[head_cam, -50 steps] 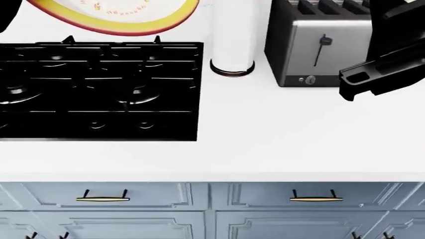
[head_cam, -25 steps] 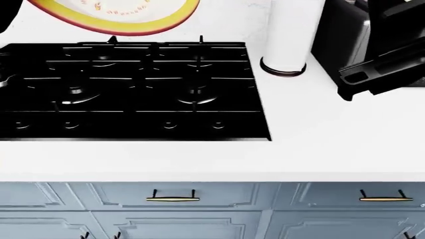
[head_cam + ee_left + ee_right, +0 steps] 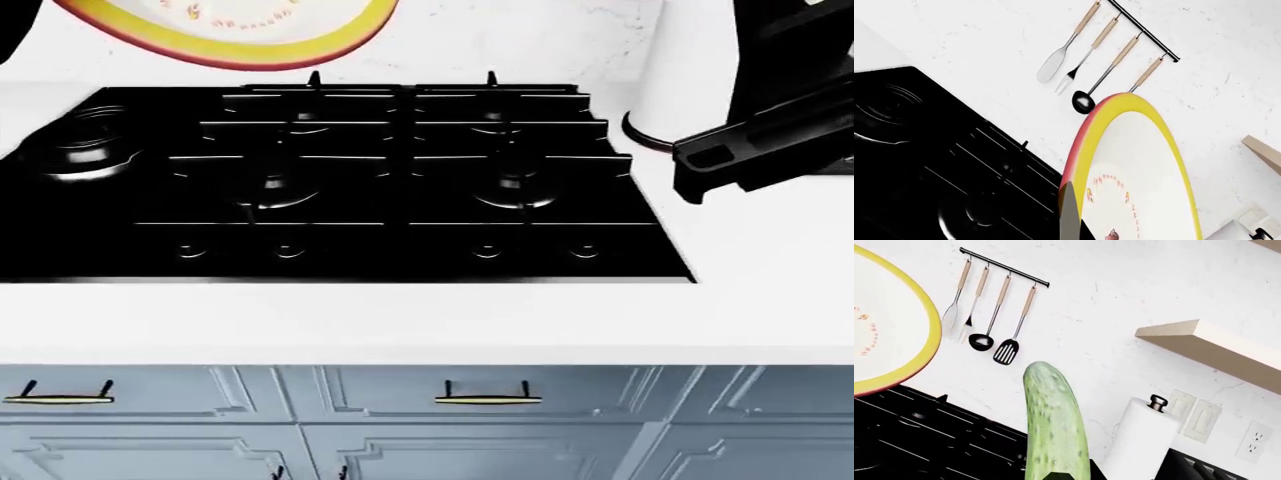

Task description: Place the two vegetables and bowl onto the tray for setting up a vegetable dip station.

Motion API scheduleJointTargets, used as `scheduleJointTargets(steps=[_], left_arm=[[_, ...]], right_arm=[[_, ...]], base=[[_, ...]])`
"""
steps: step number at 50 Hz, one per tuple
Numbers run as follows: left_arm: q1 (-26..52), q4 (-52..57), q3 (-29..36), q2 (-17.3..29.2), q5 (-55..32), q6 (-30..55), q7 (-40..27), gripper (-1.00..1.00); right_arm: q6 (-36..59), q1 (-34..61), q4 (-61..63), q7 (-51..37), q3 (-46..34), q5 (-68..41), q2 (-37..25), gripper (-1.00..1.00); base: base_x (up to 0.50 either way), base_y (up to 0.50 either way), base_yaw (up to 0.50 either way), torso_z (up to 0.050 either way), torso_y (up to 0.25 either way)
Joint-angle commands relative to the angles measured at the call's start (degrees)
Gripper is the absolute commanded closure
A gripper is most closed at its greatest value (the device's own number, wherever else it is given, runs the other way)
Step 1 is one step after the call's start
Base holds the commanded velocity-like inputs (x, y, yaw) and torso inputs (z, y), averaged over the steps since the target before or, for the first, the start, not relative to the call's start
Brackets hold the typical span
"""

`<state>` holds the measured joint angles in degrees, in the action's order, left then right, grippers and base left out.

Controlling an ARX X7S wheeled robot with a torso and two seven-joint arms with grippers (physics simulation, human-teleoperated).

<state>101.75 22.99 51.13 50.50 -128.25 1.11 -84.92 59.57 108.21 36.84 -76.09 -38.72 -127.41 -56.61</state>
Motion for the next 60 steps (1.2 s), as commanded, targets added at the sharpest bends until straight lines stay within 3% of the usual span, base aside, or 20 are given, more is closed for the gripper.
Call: scheduleJointTargets(steps=[1,60], left_arm=[[0.61,-0.18,-0.19,0.12,0.25,-0.37,0.39,1.0],[1.52,-0.05,1.22,0.48,0.03,-0.95,0.86,1.0]], right_arm=[[0.2,-0.06,0.09,0.38,0.01,0.61,0.01,1.0],[0.99,1.13,0.75,1.29,-2.01,1.07,0.06,1.0]], base=[[0.0,0.5,0.0,0.0,0.0],[0.02,0.5,0.0,0.0,0.001]])
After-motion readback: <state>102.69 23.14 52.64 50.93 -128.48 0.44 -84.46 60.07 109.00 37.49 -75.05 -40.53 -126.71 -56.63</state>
